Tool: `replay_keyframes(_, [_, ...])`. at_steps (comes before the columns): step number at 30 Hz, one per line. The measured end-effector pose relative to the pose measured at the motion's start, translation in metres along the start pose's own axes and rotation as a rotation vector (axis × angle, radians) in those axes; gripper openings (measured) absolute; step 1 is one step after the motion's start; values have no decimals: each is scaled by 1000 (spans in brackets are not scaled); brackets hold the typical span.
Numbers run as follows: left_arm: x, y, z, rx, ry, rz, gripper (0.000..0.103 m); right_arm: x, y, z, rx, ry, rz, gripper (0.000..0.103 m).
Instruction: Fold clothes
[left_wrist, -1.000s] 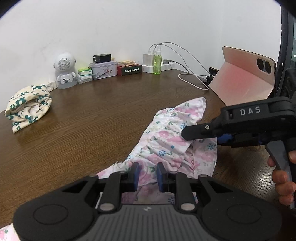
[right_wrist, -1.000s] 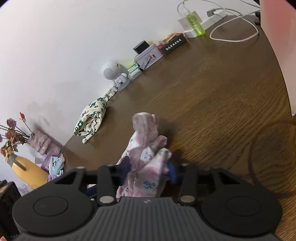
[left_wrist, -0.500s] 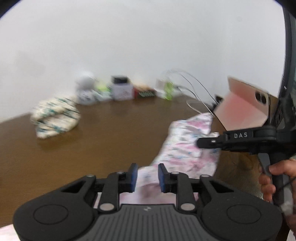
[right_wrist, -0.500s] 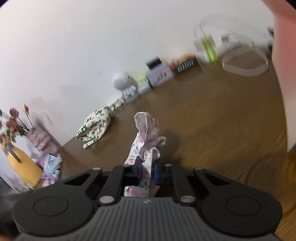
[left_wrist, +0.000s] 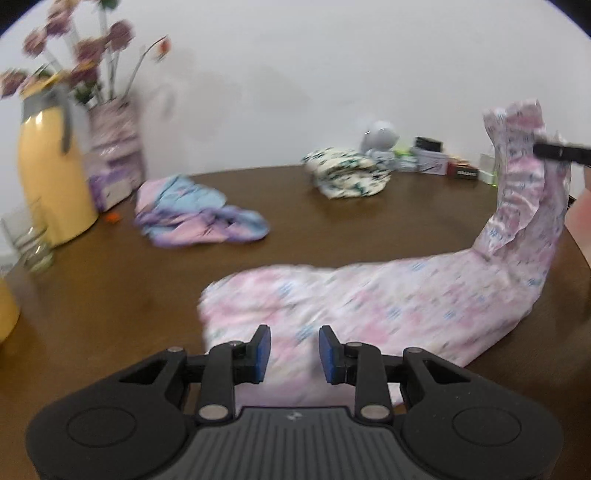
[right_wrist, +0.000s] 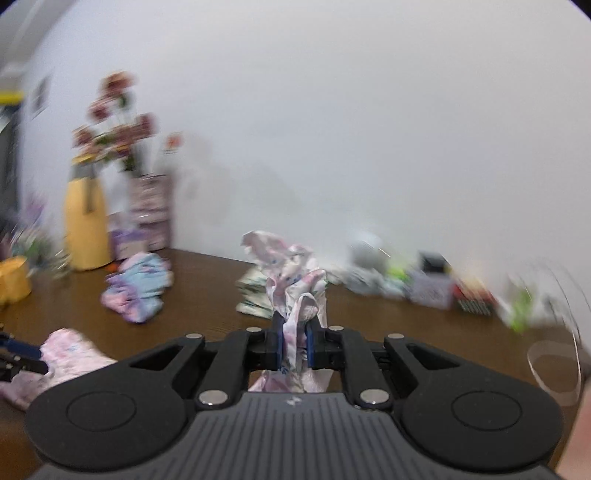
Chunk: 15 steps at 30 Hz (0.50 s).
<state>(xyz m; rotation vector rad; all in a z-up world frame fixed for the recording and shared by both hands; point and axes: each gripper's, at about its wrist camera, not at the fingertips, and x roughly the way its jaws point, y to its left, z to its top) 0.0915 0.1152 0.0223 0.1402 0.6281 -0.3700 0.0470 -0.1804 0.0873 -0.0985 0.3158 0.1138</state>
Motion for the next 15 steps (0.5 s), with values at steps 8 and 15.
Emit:
replay_keyframes(8, [12, 10, -14, 39, 35, -90, 26, 17, 129, 38, -311, -18, 139, 9])
replay_keyframes(15, [12, 21, -16, 20, 14, -160, 28, 33, 221, 21, -469, 20, 211, 9])
